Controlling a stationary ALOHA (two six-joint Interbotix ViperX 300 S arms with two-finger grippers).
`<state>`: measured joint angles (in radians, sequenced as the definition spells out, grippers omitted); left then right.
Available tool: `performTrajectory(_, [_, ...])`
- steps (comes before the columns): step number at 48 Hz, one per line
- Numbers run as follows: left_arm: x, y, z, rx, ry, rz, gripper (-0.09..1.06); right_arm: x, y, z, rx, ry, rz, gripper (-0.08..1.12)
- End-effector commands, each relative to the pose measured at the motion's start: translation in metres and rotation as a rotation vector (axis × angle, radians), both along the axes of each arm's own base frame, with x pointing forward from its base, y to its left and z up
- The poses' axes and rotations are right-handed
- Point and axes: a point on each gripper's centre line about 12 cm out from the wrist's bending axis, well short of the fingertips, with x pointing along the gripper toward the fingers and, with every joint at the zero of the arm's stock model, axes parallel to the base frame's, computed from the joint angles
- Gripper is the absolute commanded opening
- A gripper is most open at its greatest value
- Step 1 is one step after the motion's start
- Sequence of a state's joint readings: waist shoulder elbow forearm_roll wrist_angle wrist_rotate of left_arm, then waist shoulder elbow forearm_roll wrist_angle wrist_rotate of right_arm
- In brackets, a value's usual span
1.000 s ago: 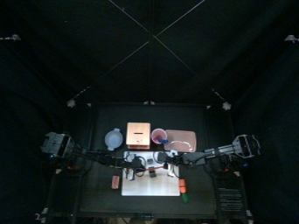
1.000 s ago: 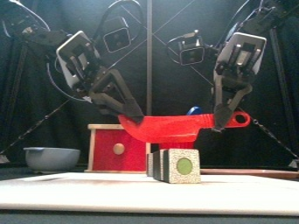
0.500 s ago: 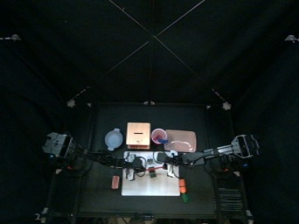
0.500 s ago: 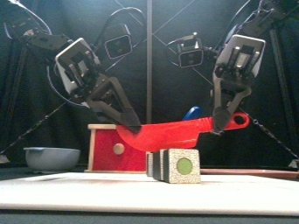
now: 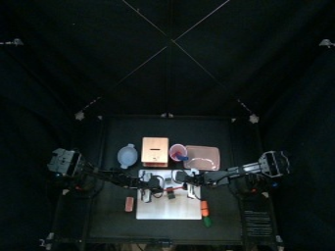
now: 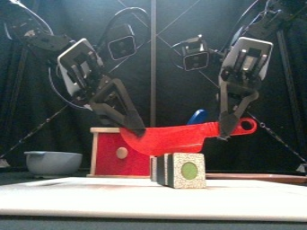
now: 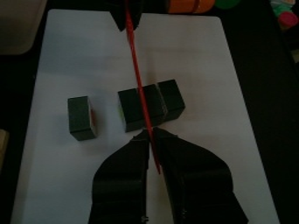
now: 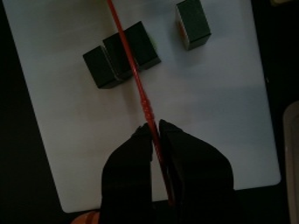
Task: Place sushi on board then cut the sushi with the knife then place the pieces on the plate
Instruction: Cut the sushi into 4 pieces
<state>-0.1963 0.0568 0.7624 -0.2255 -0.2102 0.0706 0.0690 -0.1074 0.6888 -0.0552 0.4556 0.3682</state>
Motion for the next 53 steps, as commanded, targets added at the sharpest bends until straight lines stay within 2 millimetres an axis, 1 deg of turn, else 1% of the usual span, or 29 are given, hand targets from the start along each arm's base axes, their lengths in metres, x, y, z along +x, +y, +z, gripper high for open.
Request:
performTrajectory(1, [0.0042,-0.0153,0.0159,-0.009,-0.048,-0.038,0.53,0.0032,-0.0019,0.0113,0.008,-0.037,-0.016,0.33])
performTrajectory(11, [0.0053,-0.0155,0.0192,-0.010,-0.057,-0.039,0.53,0.0031,-0.0014,0.0118,0.008,-0.038,-0.014,0.33])
performTrajectory(31, [0.0057,-0.0138,0.0128,-0.005,-0.041,-0.035,0.53,0.0038,-0.0044,0.0119,0.001,-0.040,-0.016,0.33])
performTrajectory(53, [0.0063,-0.0101,0.0164,0.005,-0.053,-0.036,0.53,0.0047,-0.0056,0.0129,-0.004,-0.044,-0.016,0.33])
